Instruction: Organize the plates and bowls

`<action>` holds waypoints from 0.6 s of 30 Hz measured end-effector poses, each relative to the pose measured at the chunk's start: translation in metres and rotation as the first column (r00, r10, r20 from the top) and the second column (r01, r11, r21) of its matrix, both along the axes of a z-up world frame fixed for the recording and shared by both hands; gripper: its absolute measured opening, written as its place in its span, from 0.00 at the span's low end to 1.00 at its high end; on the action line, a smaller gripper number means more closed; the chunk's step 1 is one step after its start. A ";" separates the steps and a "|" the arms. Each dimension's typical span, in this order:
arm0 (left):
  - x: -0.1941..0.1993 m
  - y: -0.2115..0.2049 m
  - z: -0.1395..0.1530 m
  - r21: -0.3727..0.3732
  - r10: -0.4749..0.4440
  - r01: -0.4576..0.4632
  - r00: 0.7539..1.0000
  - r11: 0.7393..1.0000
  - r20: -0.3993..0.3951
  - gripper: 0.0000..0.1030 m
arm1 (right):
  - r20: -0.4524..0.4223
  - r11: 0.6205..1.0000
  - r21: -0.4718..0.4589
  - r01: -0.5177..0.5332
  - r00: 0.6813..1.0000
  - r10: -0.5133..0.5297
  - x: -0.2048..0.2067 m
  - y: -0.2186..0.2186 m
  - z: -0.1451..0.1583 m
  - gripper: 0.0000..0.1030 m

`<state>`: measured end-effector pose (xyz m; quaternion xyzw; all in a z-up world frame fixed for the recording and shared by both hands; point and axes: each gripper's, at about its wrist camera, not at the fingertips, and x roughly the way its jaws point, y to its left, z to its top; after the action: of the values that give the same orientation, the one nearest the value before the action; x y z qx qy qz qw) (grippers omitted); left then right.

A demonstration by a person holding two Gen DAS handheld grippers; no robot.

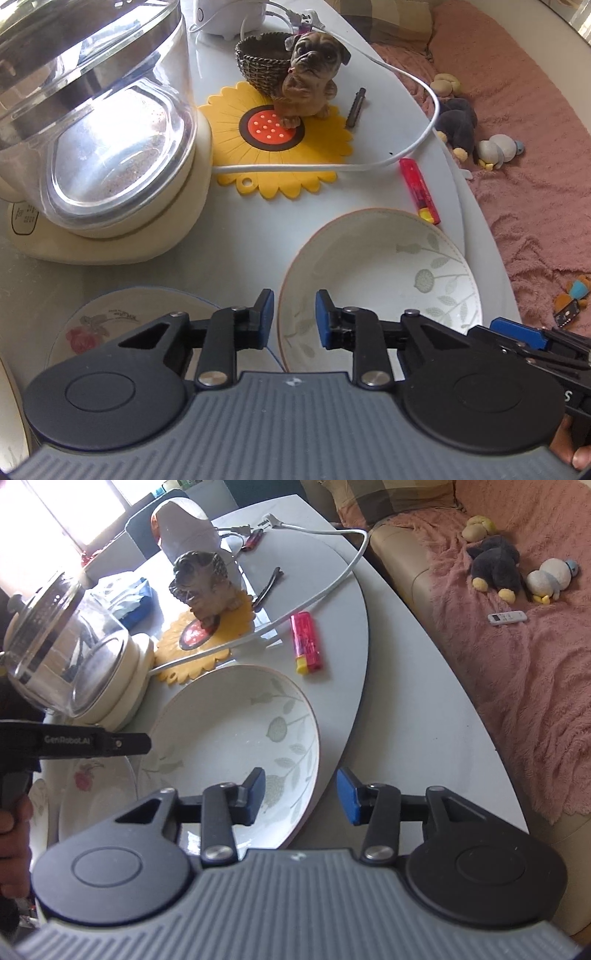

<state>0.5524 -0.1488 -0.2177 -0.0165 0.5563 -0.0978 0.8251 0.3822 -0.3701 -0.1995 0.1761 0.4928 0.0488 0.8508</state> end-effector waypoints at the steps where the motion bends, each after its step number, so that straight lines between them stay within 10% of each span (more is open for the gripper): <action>1: 0.002 0.001 -0.002 -0.002 0.004 -0.004 1.000 1.000 -0.002 0.28 | 0.000 1.000 0.008 0.001 1.000 -0.001 0.001 0.000 -0.002 0.44; 18: 0.016 -0.001 -0.035 -0.033 0.040 -0.043 0.996 0.999 -0.077 0.26 | -0.057 0.998 0.014 -0.055 0.997 0.056 0.015 0.003 -0.024 0.19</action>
<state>0.5681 -0.1501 -0.2527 -0.0462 0.5851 -0.0897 0.8047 0.3972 -0.3675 -0.2237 0.1688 0.5213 0.0703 0.8335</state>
